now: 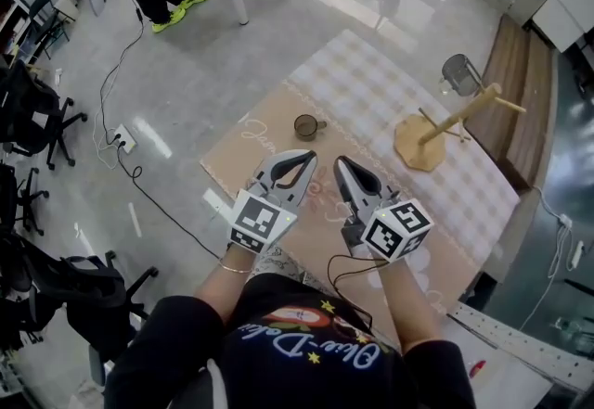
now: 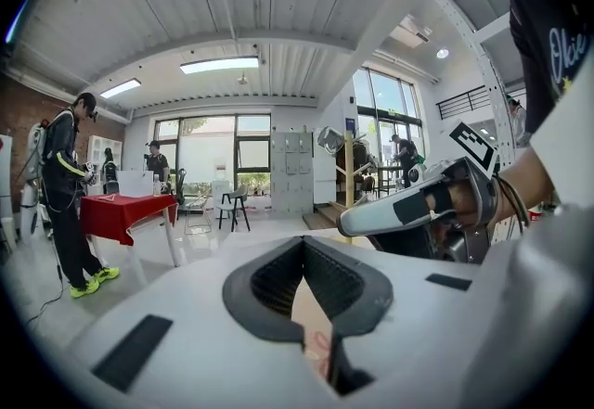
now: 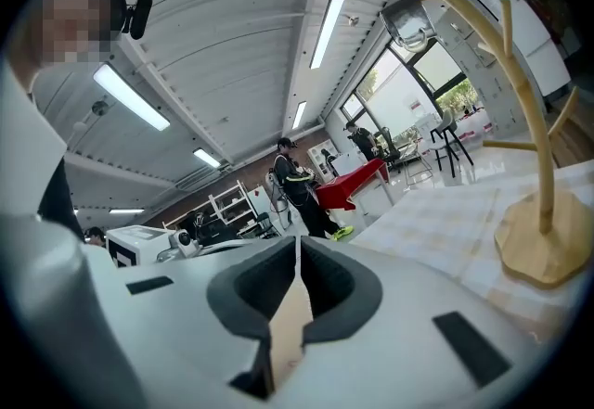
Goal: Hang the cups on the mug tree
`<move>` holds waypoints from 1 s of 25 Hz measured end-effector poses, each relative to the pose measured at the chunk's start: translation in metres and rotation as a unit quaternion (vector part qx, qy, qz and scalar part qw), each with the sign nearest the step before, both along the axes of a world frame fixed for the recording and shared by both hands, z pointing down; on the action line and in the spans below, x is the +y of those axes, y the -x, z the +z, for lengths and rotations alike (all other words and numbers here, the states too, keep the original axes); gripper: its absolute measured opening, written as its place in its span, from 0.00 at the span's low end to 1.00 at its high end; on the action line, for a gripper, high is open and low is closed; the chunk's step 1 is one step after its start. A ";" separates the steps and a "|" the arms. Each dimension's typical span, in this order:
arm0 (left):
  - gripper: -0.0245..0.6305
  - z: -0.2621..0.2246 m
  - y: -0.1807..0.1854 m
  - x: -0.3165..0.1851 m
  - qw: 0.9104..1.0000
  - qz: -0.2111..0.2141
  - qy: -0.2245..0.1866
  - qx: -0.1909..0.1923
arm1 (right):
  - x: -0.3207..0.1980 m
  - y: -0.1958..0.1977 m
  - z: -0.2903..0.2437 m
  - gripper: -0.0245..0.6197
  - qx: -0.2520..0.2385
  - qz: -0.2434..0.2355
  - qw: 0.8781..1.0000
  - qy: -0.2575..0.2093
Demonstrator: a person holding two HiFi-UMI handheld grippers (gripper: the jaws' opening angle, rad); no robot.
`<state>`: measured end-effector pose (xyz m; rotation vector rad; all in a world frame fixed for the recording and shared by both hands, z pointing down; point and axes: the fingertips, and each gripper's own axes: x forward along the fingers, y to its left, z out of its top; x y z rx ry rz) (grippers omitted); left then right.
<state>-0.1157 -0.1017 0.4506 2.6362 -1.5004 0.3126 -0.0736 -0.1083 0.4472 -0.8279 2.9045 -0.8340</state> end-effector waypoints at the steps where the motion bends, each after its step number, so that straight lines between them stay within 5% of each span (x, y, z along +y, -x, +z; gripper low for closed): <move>1: 0.05 0.001 0.001 -0.002 1.000 0.001 0.001 -0.001 | -0.002 0.001 0.001 0.05 0.001 0.000 1.000 0.001; 25: 0.05 0.020 0.004 -0.032 0.999 0.029 0.022 -0.004 | -0.027 0.023 0.022 0.05 0.010 -0.005 1.000 0.024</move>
